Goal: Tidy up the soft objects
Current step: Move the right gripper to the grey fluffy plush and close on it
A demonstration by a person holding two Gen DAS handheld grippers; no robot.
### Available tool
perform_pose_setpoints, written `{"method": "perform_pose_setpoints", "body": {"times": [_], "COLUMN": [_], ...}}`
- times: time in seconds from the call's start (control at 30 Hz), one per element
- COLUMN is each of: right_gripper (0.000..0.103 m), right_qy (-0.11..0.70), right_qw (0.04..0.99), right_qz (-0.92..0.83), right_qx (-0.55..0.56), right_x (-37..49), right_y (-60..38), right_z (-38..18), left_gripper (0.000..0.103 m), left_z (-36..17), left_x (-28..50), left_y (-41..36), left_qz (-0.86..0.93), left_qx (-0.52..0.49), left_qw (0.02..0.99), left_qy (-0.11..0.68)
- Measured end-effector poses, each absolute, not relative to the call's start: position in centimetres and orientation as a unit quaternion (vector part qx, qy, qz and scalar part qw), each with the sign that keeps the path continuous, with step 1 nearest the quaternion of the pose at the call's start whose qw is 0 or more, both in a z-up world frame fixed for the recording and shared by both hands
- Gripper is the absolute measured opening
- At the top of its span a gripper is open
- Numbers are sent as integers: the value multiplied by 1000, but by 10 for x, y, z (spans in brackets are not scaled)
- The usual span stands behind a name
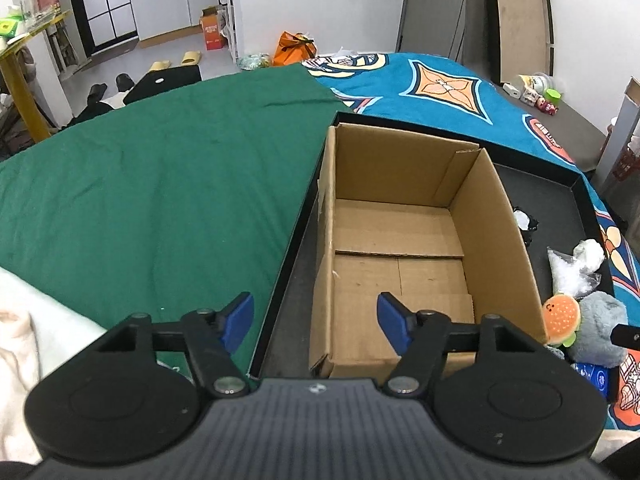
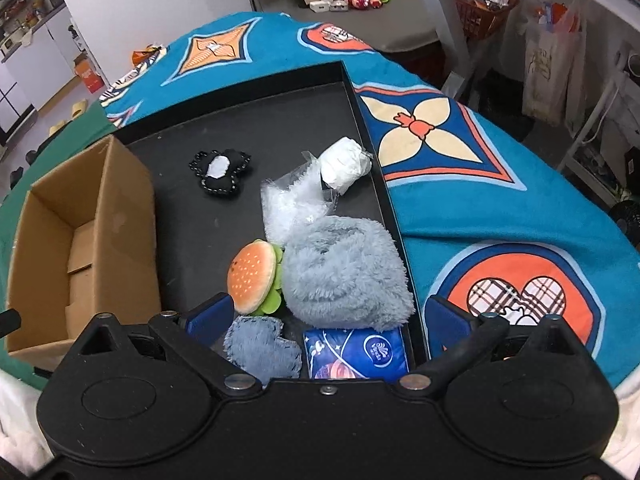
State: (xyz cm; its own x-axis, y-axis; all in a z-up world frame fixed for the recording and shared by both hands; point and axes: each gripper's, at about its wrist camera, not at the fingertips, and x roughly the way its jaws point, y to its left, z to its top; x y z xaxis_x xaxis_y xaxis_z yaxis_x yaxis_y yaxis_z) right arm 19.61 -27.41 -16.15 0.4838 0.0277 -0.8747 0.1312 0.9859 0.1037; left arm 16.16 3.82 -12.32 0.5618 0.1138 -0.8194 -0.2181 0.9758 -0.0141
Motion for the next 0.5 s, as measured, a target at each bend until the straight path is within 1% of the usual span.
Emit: {"method": "perform_pose_setpoints", "body": {"times": [0.1,0.17,0.2,0.27,0.3,0.37,0.4,0.47,0.5], "right_gripper": [103,103,103,103,103,103,103,103,103], "right_qy": [512,515,516,518,519,521,523,524,524], "right_qw": [855,853,852,851,850,849,848,848,848], "right_qz": [-37,-40,-41,-43,-42,-40,-41,-49,-52], "right_qx": [74,73,75,78,78,75,74,66,63], "right_x": [202,206,207,210,211,214,215,217,218], "right_y": [-275,-276,-277,-279,-279,-279,-278,-277,-277], "right_z": [-171,-176,-179,-182,-183,-186,-188,-192,-193], "left_gripper": [61,52,50,40,36,24,22,12,10], "left_z": [-130,-134,-136,-138,-138,-138,-139,-140,-140], "left_x": [167,170,171,172,173,174,174,175,176], "left_y": [39,41,41,39,40,41,42,42,42], "left_qz": [98,98,95,93,92,88,87,82,80], "left_qx": [-52,-58,-58,-53,-55,-61,-62,-63,-64], "left_qw": [879,876,875,877,879,881,882,883,882], "left_qy": [464,469,470,468,465,460,459,459,459]}}
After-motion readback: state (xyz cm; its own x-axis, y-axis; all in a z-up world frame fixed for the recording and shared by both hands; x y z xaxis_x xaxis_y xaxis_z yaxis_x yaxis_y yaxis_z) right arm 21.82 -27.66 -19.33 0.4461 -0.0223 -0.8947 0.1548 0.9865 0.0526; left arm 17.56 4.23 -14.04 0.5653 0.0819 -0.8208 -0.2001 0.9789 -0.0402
